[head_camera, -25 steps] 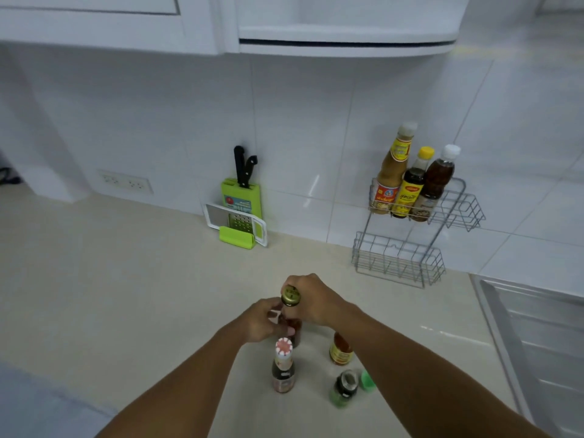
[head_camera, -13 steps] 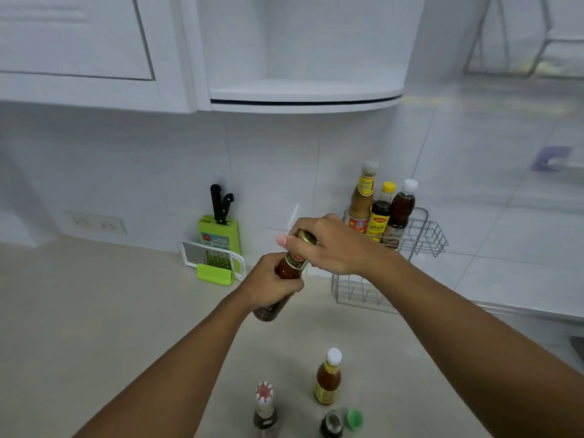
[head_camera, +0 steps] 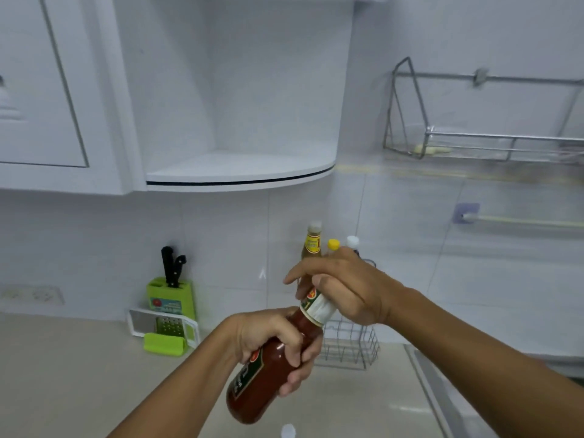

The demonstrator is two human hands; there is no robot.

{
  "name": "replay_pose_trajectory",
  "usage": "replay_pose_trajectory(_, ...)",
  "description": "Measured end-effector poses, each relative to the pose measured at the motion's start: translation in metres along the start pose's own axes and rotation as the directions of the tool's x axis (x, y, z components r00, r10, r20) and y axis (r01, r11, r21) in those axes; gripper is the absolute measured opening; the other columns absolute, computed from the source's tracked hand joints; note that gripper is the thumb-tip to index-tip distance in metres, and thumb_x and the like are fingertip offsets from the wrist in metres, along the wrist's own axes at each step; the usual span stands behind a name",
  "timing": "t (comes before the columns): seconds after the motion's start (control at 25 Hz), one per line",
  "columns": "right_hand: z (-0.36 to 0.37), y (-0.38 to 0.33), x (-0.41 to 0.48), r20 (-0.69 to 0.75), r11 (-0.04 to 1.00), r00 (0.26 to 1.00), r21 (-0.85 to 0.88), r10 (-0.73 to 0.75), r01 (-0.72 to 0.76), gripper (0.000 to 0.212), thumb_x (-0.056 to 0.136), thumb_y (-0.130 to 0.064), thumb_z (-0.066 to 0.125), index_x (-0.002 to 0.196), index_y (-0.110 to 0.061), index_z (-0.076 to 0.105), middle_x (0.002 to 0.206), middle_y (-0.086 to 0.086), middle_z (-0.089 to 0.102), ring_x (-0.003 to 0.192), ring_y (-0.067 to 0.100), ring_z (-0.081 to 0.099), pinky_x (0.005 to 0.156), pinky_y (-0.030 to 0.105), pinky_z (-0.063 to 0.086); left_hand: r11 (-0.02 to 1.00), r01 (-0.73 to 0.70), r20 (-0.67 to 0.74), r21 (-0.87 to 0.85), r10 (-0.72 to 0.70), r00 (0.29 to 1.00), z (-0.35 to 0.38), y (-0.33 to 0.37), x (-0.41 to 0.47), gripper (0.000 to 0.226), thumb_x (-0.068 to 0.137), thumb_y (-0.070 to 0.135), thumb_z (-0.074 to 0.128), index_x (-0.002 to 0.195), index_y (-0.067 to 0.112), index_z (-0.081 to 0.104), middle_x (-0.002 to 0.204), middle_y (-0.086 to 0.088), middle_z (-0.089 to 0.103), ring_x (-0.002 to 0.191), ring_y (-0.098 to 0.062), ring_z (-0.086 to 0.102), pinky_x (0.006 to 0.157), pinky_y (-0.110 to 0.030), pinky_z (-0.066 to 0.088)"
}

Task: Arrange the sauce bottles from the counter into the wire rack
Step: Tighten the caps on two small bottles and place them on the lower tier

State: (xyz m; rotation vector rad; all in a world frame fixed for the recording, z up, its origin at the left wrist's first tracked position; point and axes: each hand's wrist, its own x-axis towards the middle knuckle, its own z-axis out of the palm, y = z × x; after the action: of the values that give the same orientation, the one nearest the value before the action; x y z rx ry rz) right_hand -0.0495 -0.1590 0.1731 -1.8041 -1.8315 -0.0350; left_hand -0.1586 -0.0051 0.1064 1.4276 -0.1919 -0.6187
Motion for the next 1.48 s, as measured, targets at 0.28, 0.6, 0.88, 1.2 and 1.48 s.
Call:
replay_pose_trajectory(0.28, -0.016, 0.021, 0.003, -0.081, 0.888, 0.964, -0.375, 0.254, -0.266, 0.03, 0.099, -0.042, 0.02, 0.107, -0.03, 0.046, 0.073, -0.001, 0.064, 0.071, 0.022, 0.059, 0.066, 0.037, 0.041, 0.957, 0.008, -0.501, 0.291, 0.146, 0.853, 0.006, 0.016, 0.024, 0.012, 0.067, -0.006, 0.059, 0.067, 0.005, 0.054, 0.063, -0.02, 0.06, 0.051, -0.029, 0.059, 0.064, -0.037, 0.052)
replay_pose_trajectory(0.6, -0.037, 0.019, 0.009, 0.004, 0.931, 0.99, -0.339, -0.142, 0.135, 0.03, 0.098, -0.034, 0.03, 0.11, -0.022, 0.055, 0.056, -0.014, 0.047, 0.053, 0.005, 0.047, 0.056, 0.029, 0.038, 0.995, -0.087, 0.016, -0.038, 0.088, 0.996, 0.003, 0.02, 0.026, 0.014, 0.063, -0.006, 0.049, 0.073, 0.004, 0.049, 0.061, -0.017, 0.059, 0.053, -0.026, 0.061, 0.061, -0.034, 0.048)
replay_pose_trajectory(0.88, -0.015, 0.054, 0.021, -0.215, 0.857, 0.858, -0.13, 0.466, -0.498, 0.046, 0.09, -0.046, 0.017, 0.094, -0.021, 0.056, 0.084, 0.001, 0.067, 0.079, 0.024, 0.061, 0.073, 0.045, 0.053, 0.672, 0.435, -0.798, 0.6, 0.541, 0.265, 0.012, 0.014, 0.065, 0.019, 0.067, 0.042, 0.063, 0.081, 0.029, 0.059, 0.068, 0.001, 0.068, 0.065, -0.024, 0.064, 0.063, -0.038, 0.054)
replay_pose_trajectory(1.2, -0.003, 0.076, 0.016, -0.173, 0.712, 0.725, -0.143, 0.666, -0.688, 0.049, 0.098, -0.047, 0.019, 0.09, -0.019, 0.058, 0.084, 0.007, 0.061, 0.085, 0.031, 0.063, 0.088, 0.05, 0.054, 0.569, 0.53, -0.775, 0.629, 0.513, 0.369, -0.009, 0.009, 0.078, 0.014, 0.069, 0.039, 0.063, 0.082, 0.036, 0.057, 0.074, 0.003, 0.066, 0.071, -0.025, 0.063, 0.062, -0.031, 0.048)
replay_pose_trajectory(1.48, 0.018, 0.091, 0.005, -0.017, 0.545, 0.594, 0.418, 0.805, -0.727, 0.046, 0.096, -0.054, 0.056, 0.084, -0.01, 0.063, 0.068, 0.006, 0.065, 0.048, 0.017, 0.051, 0.047, 0.026, 0.04, 0.557, 0.553, -0.772, 0.619, 0.559, 0.301, -0.045, -0.018, 0.108, 0.035, 0.075, 0.042, 0.062, 0.109, 0.036, 0.059, 0.084, 0.0, 0.071, 0.079, -0.027, 0.069, 0.07, -0.038, 0.057)
